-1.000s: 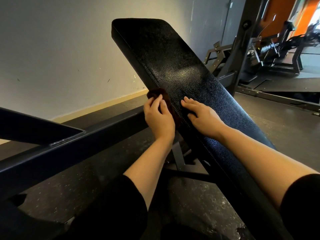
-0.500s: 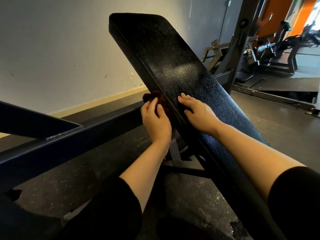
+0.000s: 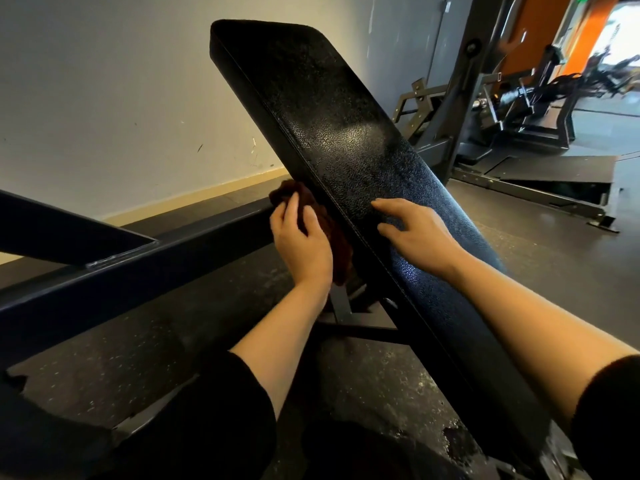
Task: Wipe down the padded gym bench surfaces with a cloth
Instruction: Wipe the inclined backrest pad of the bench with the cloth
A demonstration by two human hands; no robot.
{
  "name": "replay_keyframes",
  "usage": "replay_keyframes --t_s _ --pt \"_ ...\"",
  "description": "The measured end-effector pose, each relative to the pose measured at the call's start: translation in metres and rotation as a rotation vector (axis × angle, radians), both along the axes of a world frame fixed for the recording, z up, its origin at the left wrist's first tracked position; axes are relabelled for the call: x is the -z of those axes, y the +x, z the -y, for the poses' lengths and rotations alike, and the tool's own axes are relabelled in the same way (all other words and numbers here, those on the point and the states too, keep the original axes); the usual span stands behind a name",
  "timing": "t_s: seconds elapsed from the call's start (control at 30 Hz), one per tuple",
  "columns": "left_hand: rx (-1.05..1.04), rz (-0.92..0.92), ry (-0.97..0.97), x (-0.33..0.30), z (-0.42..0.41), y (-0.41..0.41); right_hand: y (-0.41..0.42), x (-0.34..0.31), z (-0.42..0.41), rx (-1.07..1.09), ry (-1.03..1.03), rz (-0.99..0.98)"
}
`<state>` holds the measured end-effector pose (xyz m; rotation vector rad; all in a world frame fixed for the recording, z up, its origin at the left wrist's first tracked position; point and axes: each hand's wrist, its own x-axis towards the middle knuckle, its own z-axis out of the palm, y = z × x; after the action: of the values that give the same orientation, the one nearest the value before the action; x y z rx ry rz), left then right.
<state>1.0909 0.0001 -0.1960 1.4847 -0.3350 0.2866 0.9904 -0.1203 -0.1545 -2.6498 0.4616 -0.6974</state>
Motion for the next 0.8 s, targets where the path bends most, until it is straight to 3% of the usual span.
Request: replay_keyframes --t_s 0.17,0.37,0.5,0.57,0.8 --pt "0.055 0.180 0.078 0.017 0.019 -0.030 -0.032 0.034 0.001 0.010 -0.020 -0.112" --pt "0.183 0.144 0.147 0.062 -0.001 -0.071 -0.032 0.041 -0.006 0.024 0.038 -0.079" --pt "0.027 0.064 0.074 0.048 -0.005 -0.047 -0.050 0.041 0.000 0.024 0.072 -0.064" --pt "0.062 0.015 0.072 0.035 0.003 -0.037 -0.057 0.048 0.000 0.011 0.077 -0.095" --pt "0.184 0.148 0.158 0.073 0.012 -0.097 -0.057 0.064 -0.005 -0.013 0.139 -0.054"
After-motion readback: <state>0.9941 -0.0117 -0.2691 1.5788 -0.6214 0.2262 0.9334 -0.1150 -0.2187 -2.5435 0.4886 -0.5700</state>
